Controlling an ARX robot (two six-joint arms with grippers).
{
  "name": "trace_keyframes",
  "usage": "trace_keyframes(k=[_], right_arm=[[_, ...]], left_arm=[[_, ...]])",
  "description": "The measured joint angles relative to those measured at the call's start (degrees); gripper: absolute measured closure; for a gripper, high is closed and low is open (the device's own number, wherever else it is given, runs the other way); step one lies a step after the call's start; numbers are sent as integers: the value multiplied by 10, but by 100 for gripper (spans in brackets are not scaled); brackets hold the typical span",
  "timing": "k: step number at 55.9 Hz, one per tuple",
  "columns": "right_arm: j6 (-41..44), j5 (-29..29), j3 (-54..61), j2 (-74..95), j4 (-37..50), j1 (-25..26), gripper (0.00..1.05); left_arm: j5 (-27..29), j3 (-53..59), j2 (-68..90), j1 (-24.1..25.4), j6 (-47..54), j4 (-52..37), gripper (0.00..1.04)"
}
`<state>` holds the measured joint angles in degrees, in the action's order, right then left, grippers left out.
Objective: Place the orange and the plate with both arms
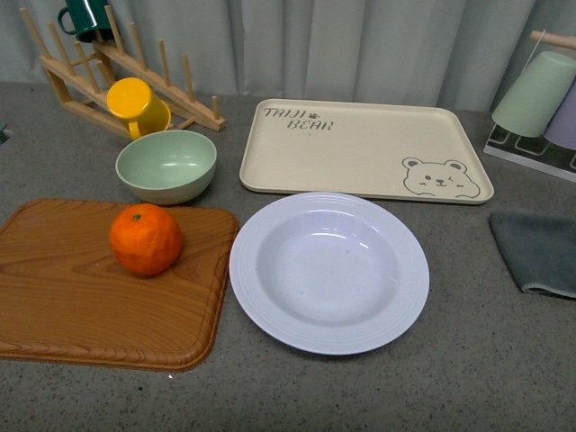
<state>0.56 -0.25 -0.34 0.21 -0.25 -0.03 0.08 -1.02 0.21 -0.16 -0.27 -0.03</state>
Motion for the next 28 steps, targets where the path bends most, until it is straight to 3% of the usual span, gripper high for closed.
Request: trace_keyframes(k=[28], right_arm=[[0, 0, 0, 0, 0, 0, 9]], left_arm=[[0, 0, 0, 0, 0, 0, 6]])
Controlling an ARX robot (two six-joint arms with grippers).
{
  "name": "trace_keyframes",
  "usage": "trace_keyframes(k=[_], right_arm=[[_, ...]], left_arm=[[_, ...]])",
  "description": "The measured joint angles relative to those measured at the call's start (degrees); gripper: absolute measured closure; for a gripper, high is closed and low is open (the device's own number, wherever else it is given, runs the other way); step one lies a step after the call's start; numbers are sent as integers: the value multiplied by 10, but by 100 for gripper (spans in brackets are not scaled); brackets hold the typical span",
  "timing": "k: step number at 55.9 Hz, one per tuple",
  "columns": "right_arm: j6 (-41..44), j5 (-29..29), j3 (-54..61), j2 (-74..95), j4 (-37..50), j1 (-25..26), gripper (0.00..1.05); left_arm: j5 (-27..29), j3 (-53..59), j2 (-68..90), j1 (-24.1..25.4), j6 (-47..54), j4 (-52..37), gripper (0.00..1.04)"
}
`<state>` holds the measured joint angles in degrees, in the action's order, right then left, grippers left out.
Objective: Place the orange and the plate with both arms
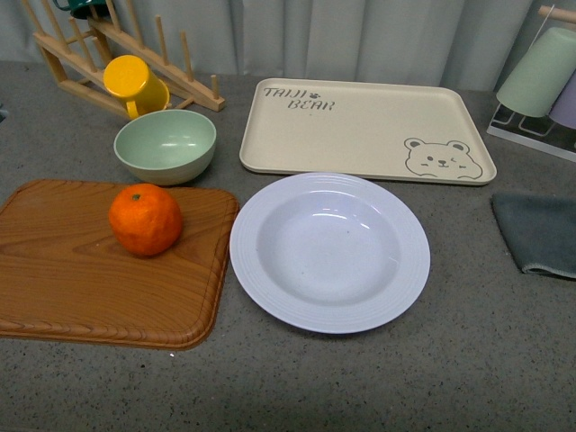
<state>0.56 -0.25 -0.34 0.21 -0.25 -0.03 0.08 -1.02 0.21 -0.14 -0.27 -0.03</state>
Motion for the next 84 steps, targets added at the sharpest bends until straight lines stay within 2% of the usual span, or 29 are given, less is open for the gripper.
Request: trace_keyframes(k=[84], right_arm=[[0, 0, 0, 0, 0, 0, 9]], left_arm=[[0, 0, 0, 0, 0, 0, 6]])
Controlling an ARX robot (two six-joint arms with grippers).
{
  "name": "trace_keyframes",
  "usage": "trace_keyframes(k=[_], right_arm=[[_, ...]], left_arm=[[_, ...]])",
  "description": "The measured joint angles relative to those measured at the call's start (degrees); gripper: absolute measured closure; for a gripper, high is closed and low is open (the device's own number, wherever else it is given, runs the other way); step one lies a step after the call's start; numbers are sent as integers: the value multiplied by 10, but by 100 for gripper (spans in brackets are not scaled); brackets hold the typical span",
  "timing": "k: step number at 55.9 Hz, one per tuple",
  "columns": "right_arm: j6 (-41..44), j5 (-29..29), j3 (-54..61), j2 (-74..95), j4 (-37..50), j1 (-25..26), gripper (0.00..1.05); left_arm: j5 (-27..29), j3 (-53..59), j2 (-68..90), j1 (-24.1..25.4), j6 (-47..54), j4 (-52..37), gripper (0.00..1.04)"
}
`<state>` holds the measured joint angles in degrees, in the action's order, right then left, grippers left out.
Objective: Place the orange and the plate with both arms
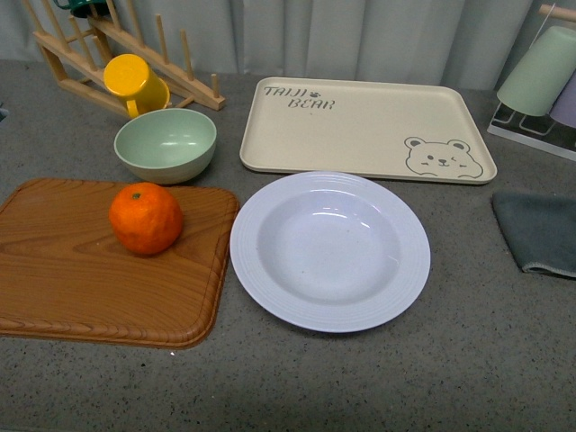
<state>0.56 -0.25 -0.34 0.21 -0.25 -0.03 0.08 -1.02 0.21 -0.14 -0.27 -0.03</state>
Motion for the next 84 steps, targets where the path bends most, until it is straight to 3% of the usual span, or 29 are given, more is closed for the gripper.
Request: trace_keyframes(k=[13, 14, 16, 18, 20, 22, 28, 35, 42, 50, 84], right_arm=[[0, 0, 0, 0, 0, 0, 9], [0, 0, 0, 0, 0, 0, 9], [0, 0, 0, 0, 0, 0, 9], [0, 0, 0, 0, 0, 0, 9], [0, 1, 0, 0, 0, 0, 9], [0, 0, 0, 0, 0, 0, 9], [0, 0, 0, 0, 0, 0, 9], [0, 0, 0, 0, 0, 0, 9], [0, 0, 0, 0, 0, 0, 9], [0, 0, 0, 0, 0, 0, 9], [0, 0, 0, 0, 0, 0, 9]], left_arm=[[5, 0, 1, -1, 0, 0, 6], [16, -1, 3, -4, -5, 3, 6], [104, -11, 27, -32, -34, 34, 6], [154, -13, 52, -49, -48, 33, 6], [209, -14, 97, -63, -68, 7, 6], [216, -17, 183, -65, -89, -66, 6], [164, -55, 369, -50, -111, -225, 6], [100, -130, 578, -45, -122, -339, 6], [48, -199, 742, -52, -118, -361, 6], [28, -273, 889, -63, -103, -353, 6], [-16, -379, 1107, -99, -75, -341, 6]])
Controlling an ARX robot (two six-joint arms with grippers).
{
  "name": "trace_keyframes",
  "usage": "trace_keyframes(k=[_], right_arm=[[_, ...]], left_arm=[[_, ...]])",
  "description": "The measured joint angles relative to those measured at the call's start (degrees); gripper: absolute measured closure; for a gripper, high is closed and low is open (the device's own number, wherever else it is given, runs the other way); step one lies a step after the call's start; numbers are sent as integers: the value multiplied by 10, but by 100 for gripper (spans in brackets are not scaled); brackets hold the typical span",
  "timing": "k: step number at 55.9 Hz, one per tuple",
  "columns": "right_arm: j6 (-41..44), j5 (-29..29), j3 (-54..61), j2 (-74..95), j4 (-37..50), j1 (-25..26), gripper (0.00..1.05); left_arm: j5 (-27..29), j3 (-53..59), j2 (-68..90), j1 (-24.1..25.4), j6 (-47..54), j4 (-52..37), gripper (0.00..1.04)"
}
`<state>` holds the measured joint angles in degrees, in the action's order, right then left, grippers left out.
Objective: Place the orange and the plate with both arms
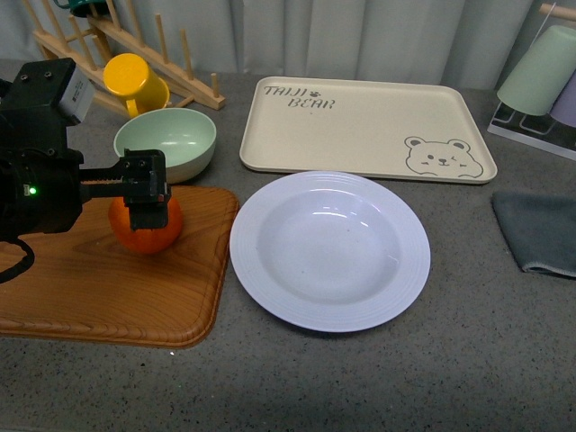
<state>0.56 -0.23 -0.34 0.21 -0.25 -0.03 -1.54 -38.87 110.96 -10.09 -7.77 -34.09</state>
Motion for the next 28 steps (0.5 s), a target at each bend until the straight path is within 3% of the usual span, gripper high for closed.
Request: trace_keyframes(k=[28], right_arm=[[0, 0, 0, 0, 0, 0, 9]], left_arm=[[2, -36, 74, 5, -11, -4, 6]])
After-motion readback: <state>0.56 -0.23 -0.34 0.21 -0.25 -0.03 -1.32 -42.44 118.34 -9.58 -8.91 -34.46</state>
